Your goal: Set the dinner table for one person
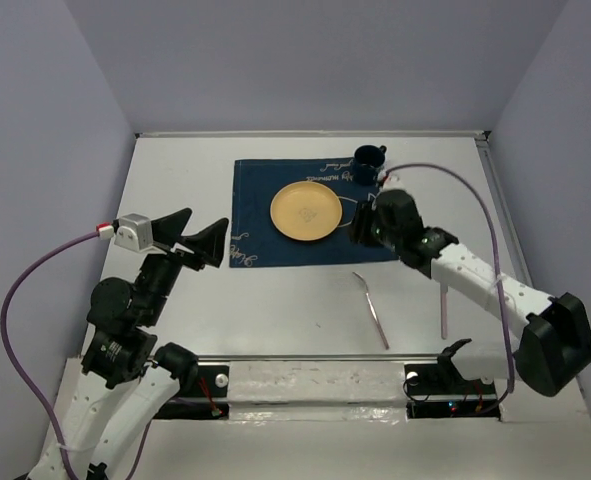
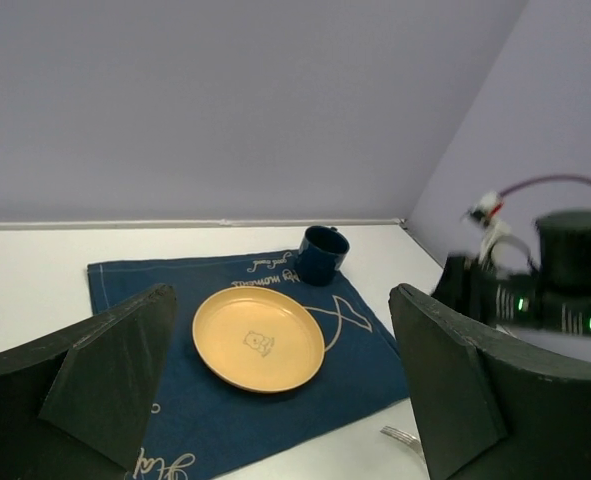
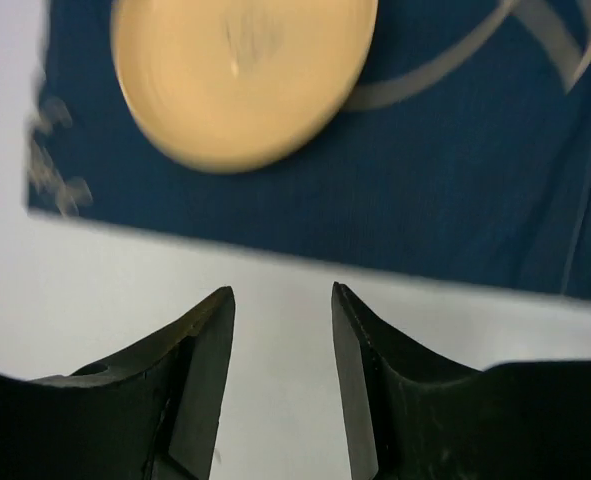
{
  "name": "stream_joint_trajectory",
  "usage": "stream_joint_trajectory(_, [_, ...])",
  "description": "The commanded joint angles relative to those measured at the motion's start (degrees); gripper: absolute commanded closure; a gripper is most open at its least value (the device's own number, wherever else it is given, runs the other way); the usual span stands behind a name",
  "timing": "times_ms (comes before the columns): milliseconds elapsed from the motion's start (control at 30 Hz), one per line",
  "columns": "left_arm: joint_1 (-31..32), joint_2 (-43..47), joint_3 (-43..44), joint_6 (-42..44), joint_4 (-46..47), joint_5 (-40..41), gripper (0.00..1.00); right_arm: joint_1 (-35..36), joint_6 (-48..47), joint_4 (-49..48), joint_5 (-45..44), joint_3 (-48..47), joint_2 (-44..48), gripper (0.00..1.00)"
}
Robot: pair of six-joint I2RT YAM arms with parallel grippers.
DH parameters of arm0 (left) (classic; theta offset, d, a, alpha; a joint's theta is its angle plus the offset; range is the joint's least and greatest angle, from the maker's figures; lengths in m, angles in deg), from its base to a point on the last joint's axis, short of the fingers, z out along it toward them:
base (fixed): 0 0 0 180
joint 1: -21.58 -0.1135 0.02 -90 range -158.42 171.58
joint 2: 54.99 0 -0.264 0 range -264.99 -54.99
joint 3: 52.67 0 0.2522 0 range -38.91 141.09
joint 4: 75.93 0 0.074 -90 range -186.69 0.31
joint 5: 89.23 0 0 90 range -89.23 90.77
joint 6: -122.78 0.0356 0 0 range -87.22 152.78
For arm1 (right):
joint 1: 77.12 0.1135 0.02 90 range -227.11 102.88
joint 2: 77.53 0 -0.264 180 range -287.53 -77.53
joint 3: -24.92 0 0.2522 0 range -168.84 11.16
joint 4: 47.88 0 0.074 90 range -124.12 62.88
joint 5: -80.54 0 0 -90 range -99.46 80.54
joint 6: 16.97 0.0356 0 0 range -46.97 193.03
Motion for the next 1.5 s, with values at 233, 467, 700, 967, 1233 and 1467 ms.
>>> stream_joint_trajectory(233, [2.2, -0.4, 1.2, -2.6, 1.7, -4.3, 0.01, 12.4, 16.3, 18.1, -2.0, 18.2, 10.2, 0.39])
stream_joint_trajectory(467, [2.3, -3.7, -1.9, -9.4, 1.5, -13.0, 0.01, 12.4, 12.8, 17.0, -5.3, 13.2, -1.6, 0.56])
stream_joint_trajectory(700, [2.4, -6.7, -14.0, -19.8, 10.1, -26.1, 0.01, 12.4, 12.1, 14.6, -6.7, 12.2, -5.2, 1.0])
stream_joint_trajectory(967, [12.2, -8.7, -21.7, -24.9, 15.2, -20.3, 0.25, 12.4, 14.6, 6.6, 0.3, 12.4, 3.7, 1.0])
stream_joint_trajectory(1233, [33.9, -29.1, -15.8, -21.8, 18.1, -3.7, 0.19, 12.4, 18.0, -9.6, 7.2, 11.4, 5.7, 1.0])
stream_joint_trajectory(1467, [37.7, -40.3, -10.7, -22.0, 22.1, 6.0, 0.21, 12.9, 17.7, -12.4, 9.6, 11.2, 5.3, 1.0])
